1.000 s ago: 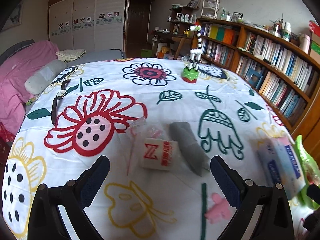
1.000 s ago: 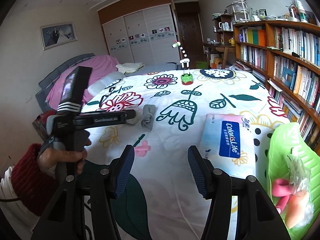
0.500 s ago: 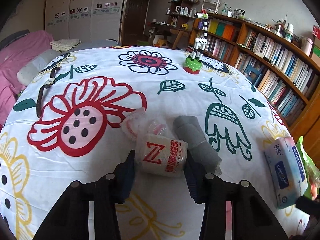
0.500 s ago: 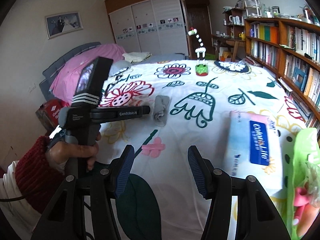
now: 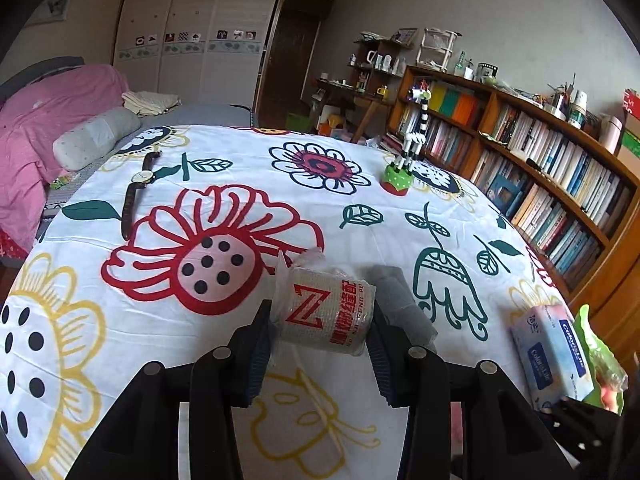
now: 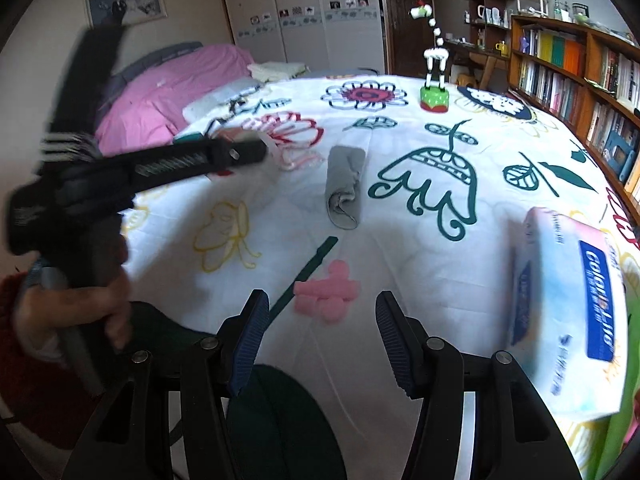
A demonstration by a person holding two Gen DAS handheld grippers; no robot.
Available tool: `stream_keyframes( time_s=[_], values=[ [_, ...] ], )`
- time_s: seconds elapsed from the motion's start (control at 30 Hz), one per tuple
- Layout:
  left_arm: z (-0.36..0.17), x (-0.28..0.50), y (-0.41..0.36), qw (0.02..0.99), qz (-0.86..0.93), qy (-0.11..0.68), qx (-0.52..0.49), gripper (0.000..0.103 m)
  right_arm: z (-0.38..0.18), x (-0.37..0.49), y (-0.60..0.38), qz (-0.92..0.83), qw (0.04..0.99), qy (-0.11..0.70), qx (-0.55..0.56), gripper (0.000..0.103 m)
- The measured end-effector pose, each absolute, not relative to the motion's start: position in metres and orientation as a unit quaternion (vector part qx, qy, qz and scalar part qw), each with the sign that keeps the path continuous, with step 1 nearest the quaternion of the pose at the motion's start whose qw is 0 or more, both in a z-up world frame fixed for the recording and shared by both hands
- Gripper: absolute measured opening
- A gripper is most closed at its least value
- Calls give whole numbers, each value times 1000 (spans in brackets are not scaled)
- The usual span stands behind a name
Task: Organize soft objects
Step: 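Grasp the white Z-labelled roll with the left tool while the right tool grasps the pink foam cross, then carry the white roll and pink foam cross with both tools toward the green bowl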
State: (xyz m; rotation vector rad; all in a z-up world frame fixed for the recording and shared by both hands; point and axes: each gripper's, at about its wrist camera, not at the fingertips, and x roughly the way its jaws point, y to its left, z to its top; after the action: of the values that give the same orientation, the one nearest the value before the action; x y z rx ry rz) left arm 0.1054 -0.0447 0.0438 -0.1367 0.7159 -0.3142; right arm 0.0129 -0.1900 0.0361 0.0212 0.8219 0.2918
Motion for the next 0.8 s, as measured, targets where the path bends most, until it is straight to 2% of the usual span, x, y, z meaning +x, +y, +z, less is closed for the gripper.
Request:
stream_keyframes(
  time_s=[0.27, 0.33, 0.5, 0.8],
  values=[
    [38, 109, -40, 919, -149, 355, -78, 47, 19, 36, -177, 118, 899, 420, -14, 57],
    [38, 108, -40, 919, -150, 356, -79, 46, 19, 37, -174, 117, 900, 420, -20, 55],
    [40, 105, -40, 920, -153, 352, -80, 46, 17, 37, -165, 97, 905, 410, -58, 40],
    [40, 102, -43, 920, -157, 351, -79, 47, 18, 35, -171, 110, 905, 409, -34, 39]
  ],
)
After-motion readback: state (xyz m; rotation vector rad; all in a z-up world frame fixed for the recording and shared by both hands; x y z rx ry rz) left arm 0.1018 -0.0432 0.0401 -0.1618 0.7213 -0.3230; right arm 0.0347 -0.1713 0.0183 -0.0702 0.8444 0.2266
